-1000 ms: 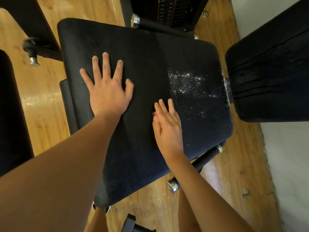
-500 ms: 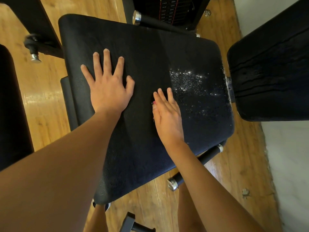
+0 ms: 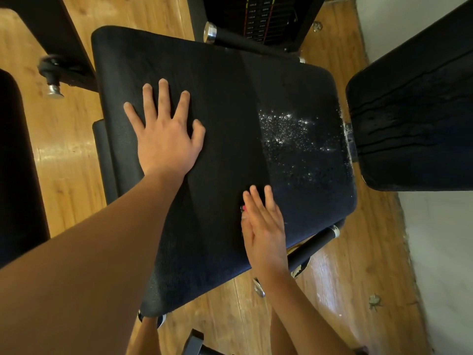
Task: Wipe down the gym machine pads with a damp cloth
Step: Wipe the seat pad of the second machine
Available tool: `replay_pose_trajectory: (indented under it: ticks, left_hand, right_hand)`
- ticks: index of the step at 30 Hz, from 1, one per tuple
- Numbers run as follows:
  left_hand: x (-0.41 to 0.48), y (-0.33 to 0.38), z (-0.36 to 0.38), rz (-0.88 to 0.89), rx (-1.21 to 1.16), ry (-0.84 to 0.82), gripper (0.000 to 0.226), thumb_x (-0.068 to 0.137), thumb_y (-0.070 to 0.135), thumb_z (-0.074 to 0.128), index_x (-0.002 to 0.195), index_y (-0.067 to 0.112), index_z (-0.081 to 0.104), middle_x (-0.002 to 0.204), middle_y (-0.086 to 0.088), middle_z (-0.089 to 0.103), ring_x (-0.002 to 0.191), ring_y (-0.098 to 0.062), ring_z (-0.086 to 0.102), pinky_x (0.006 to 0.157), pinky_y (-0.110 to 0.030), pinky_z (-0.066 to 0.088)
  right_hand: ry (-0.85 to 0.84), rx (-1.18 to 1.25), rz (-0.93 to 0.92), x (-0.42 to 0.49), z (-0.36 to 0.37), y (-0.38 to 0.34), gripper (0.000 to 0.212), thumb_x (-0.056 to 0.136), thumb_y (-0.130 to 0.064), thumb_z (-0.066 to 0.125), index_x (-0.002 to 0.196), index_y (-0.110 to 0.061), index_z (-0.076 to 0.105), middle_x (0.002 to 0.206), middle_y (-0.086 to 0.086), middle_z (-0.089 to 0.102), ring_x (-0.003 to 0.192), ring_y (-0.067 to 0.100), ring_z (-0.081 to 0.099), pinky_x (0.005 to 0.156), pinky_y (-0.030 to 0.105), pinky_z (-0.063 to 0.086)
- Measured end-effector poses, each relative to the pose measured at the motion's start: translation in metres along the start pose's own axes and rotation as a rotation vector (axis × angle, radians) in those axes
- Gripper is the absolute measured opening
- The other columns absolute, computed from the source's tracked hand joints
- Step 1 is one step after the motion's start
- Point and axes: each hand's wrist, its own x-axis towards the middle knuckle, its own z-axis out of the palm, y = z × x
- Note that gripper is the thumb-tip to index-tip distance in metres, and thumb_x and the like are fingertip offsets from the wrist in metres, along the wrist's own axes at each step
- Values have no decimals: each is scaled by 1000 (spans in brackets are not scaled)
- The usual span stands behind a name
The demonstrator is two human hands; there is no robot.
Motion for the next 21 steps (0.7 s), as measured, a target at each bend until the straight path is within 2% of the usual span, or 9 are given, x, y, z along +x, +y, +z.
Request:
replay_pose_trajectory:
  ticks: [5, 10, 17, 21]
  left_hand:
    - [0, -1, 0, 1, -10, 3, 62, 103, 52, 27, 159, 27, 30, 170, -10, 15, 157, -35, 5, 122, -66, 2]
    - [1, 0, 0, -3, -8, -3, 62, 103, 54, 25, 160, 28, 29, 171, -10, 14, 157, -35, 4, 123, -66, 2]
    - [0, -1, -1, -5, -7, -10, 62, 103, 53, 25, 160, 28, 28, 171, -10, 13, 158, -34, 2, 123, -66, 1]
    - [0, 0, -1, -4, -7, -2, 62, 103, 53, 25, 160, 27, 30, 170, -10, 14, 157, -35, 4, 123, -66, 2]
  right_hand:
    - [15, 8, 1, 16, 2, -4, 43, 105, -21, 42, 140, -5, 60, 150, 9, 54, 150, 32, 32, 117, 51, 38]
    - [-14, 37, 62, 26, 2, -9, 46, 106, -25, 36, 144, -7, 56, 154, 8, 50, 153, 28, 24, 120, 51, 33]
    - [-4, -34, 52, -3, 1, -6, 46, 105, -22, 38, 144, -6, 56, 153, 7, 51, 152, 30, 28, 118, 52, 36]
    - [16, -48, 29, -17, 3, -2, 44, 105, -22, 41, 144, -8, 56, 154, 5, 50, 153, 26, 27, 119, 47, 33]
